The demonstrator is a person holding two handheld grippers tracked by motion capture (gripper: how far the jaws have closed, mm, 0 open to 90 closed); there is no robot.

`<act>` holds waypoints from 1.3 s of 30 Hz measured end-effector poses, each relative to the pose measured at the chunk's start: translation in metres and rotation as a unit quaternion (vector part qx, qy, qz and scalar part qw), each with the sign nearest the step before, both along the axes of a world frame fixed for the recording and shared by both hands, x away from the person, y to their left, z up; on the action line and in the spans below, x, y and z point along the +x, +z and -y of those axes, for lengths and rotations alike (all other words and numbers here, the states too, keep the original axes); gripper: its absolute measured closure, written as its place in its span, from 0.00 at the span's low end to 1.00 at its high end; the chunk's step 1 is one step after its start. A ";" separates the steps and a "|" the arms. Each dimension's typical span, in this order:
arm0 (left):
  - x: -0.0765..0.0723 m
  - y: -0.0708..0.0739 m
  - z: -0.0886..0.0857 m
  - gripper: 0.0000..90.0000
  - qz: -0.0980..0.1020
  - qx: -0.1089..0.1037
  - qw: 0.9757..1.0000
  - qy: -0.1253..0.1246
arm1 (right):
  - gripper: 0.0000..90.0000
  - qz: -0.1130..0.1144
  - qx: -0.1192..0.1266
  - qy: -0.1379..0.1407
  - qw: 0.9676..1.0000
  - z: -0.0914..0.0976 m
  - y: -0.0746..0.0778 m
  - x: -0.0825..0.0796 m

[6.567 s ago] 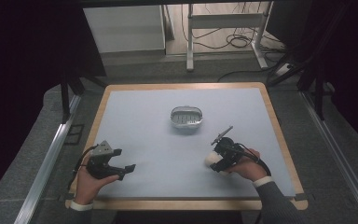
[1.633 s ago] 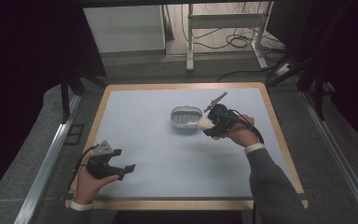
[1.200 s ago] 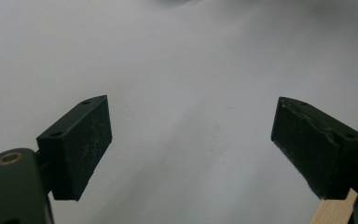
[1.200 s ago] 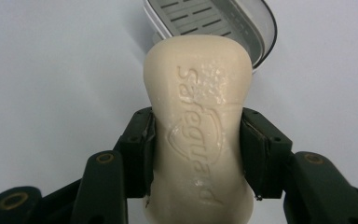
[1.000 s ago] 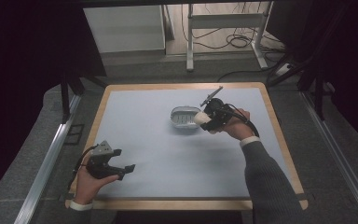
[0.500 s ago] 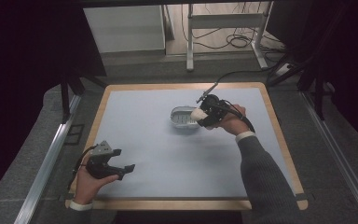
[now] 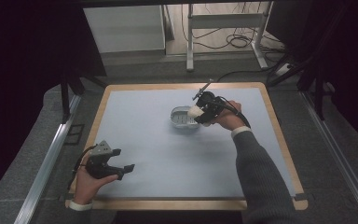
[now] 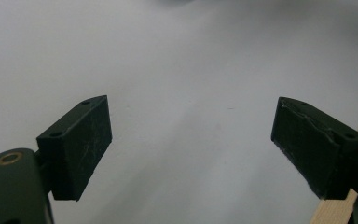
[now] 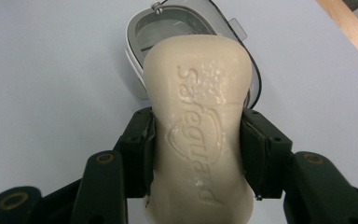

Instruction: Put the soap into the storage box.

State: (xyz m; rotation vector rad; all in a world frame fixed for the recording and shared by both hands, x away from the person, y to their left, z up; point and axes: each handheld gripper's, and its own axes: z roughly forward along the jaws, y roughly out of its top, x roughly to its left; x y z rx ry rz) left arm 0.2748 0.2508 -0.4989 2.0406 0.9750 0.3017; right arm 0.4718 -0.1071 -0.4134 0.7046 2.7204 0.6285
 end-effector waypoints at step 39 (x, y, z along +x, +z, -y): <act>0.001 -0.001 -0.002 0.14 -0.002 -0.003 1.000 -0.001 | 0.55 -0.001 -0.034 0.060 0.998 -0.039 -0.029 0.041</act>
